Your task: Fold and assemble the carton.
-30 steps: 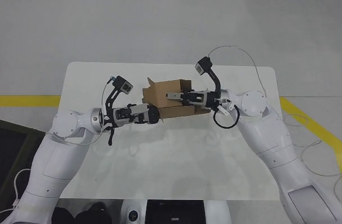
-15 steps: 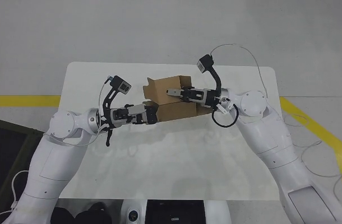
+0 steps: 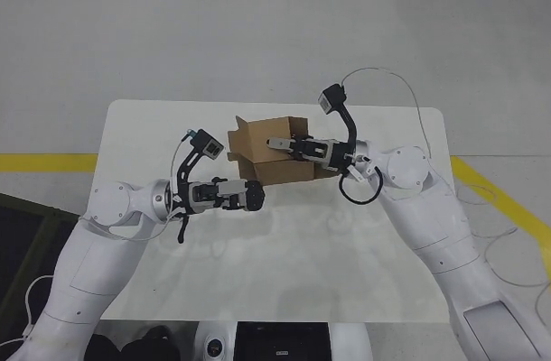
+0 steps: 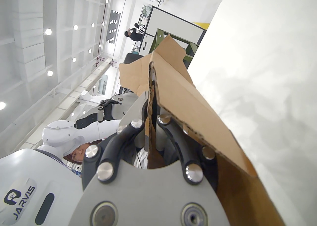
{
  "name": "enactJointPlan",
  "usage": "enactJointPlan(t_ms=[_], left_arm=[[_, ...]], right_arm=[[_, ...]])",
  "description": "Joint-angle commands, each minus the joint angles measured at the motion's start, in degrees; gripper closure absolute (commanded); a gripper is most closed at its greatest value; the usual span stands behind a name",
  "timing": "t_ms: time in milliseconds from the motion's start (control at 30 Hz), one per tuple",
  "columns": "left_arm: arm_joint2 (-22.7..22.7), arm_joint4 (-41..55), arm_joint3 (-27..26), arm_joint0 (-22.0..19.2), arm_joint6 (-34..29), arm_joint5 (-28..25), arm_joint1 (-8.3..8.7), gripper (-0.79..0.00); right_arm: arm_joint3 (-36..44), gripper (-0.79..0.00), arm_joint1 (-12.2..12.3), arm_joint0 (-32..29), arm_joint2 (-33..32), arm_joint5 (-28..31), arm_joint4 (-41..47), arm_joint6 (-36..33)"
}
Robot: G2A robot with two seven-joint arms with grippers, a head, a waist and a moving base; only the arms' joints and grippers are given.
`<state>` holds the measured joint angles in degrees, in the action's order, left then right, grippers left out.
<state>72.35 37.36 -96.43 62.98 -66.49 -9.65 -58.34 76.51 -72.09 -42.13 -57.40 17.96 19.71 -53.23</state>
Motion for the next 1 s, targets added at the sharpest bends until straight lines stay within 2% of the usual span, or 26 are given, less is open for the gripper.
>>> enactJointPlan(t_ms=[0, 300, 967], left_arm=[[-0.47, 0.0, 0.62, -0.68, 0.22, 0.05, -0.13, -0.785], [-0.91, -0.13, 2.18, -2.53, 0.35, -0.03, -0.38, -0.785], [1.96, 0.55, 1.89, -1.8, -0.09, 0.1, -0.05, -0.785]], right_arm=[[0.83, 0.0, -0.01, -0.38, 0.07, -0.21, -0.01, 0.09], [3.1, 0.0, -0.19, -2.45, 0.87, -1.53, -0.34, 1.36], [3.23, 0.0, -0.39, -3.24, 0.91, -1.79, -1.77, 1.33]])
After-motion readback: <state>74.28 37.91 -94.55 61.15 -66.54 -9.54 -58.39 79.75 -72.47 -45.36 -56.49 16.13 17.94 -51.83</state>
